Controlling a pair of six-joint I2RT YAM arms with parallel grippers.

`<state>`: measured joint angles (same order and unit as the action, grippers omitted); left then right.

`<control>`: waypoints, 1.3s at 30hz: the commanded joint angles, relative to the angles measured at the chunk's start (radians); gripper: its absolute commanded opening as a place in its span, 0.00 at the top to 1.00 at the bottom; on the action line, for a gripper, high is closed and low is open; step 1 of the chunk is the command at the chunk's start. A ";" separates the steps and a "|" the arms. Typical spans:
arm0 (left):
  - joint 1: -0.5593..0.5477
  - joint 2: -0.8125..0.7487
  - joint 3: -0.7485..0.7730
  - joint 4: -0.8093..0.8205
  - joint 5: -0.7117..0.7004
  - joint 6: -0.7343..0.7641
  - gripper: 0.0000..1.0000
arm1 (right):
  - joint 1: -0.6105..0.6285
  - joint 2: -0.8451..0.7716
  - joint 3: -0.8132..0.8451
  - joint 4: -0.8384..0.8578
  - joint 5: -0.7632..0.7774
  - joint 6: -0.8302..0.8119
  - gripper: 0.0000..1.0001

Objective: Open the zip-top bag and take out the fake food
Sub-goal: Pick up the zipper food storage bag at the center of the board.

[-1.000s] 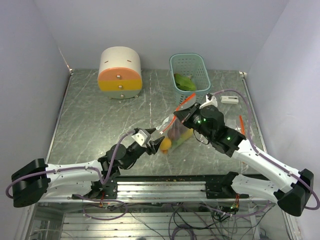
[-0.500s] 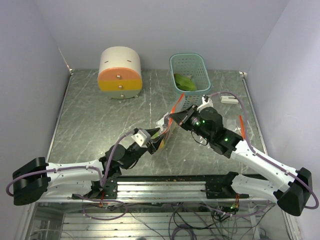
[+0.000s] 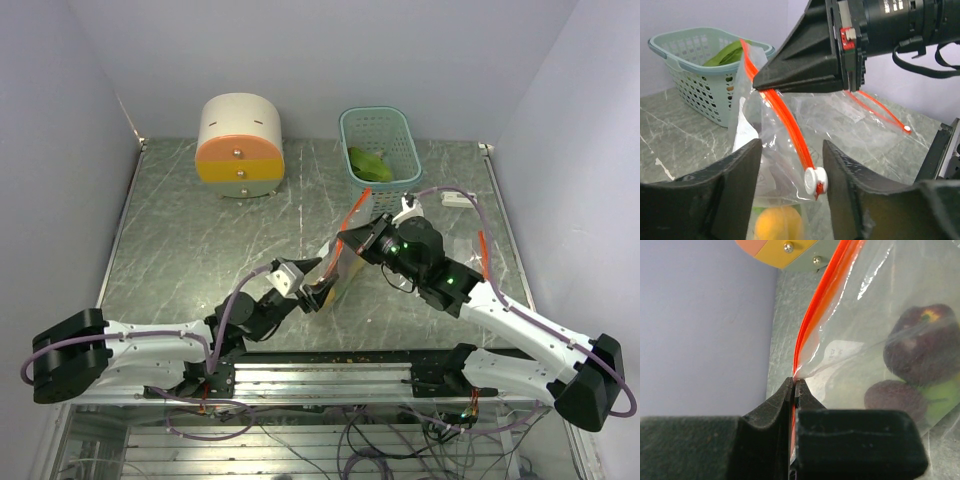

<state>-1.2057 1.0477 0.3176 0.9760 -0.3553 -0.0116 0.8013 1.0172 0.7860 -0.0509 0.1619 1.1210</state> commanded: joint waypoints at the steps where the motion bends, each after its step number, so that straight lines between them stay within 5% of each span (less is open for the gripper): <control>1: -0.029 0.022 -0.041 0.117 -0.044 0.006 0.34 | -0.003 -0.013 0.042 0.050 -0.008 0.004 1.00; 22: -0.132 0.044 -0.076 0.155 -0.209 0.134 0.34 | -0.009 0.029 0.067 0.099 -0.039 0.029 1.00; 34: -0.150 0.003 -0.095 0.202 -0.243 0.123 0.92 | -0.009 0.009 0.049 0.094 -0.051 0.028 1.00; 39: -0.148 -0.133 -0.135 0.185 -0.208 0.066 0.93 | -0.008 -0.006 0.001 0.106 -0.054 0.020 1.00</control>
<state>-1.3495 1.0103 0.2005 1.1404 -0.5900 0.1036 0.7967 1.0428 0.8177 0.0010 0.1150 1.1419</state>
